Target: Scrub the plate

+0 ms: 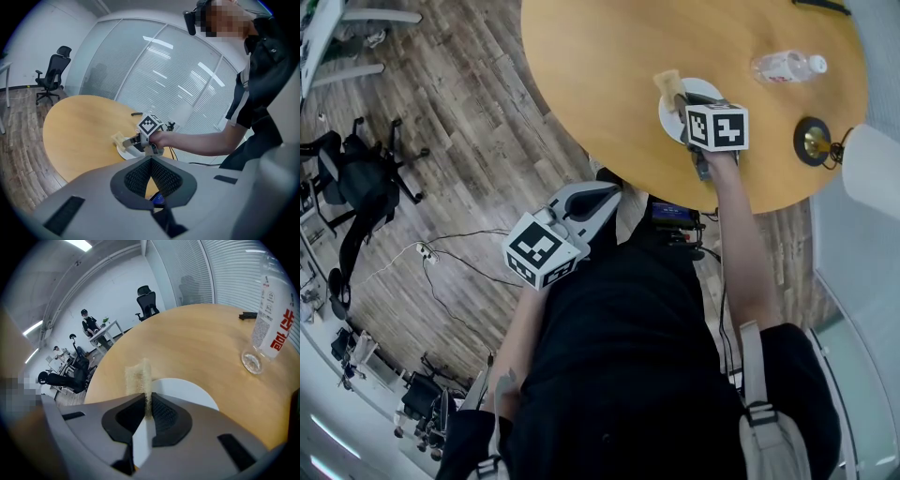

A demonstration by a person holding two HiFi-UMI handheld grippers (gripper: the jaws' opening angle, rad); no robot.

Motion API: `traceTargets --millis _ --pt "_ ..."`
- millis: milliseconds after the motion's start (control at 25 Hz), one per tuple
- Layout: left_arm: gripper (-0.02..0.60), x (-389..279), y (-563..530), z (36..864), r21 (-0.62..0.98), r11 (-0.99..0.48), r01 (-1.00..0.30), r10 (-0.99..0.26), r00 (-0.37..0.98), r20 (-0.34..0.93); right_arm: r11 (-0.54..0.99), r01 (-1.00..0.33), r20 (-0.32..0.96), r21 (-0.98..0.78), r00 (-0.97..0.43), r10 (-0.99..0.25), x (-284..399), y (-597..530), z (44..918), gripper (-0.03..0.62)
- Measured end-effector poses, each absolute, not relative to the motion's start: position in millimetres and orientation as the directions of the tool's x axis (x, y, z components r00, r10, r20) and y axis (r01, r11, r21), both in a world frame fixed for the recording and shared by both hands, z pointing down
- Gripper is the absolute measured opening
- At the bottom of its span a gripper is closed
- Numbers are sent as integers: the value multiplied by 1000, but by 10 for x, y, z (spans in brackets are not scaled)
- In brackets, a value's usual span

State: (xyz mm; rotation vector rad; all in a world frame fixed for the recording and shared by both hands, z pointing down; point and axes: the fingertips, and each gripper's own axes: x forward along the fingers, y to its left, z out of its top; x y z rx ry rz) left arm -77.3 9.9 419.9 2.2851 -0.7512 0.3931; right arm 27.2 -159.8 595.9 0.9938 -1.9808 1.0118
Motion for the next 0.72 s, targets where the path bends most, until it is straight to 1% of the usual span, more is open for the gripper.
traceTargets --millis 320,520,720 --pt "9 -647 131 4164 524 -614 -590 -374 802 465 332 -894 833 -302 -416 -364 666 -1666 5924 32" --pt "8 -503 150 4145 521 -645 -559 -343 821 457 246 -920 828 -305 -384 -409 957 -1587 5927 33" --pt "8 -383 171 4126 518 -670 -532 -309 834 457 185 -932 828 -312 -362 -429 1193 -1456 5901 34"
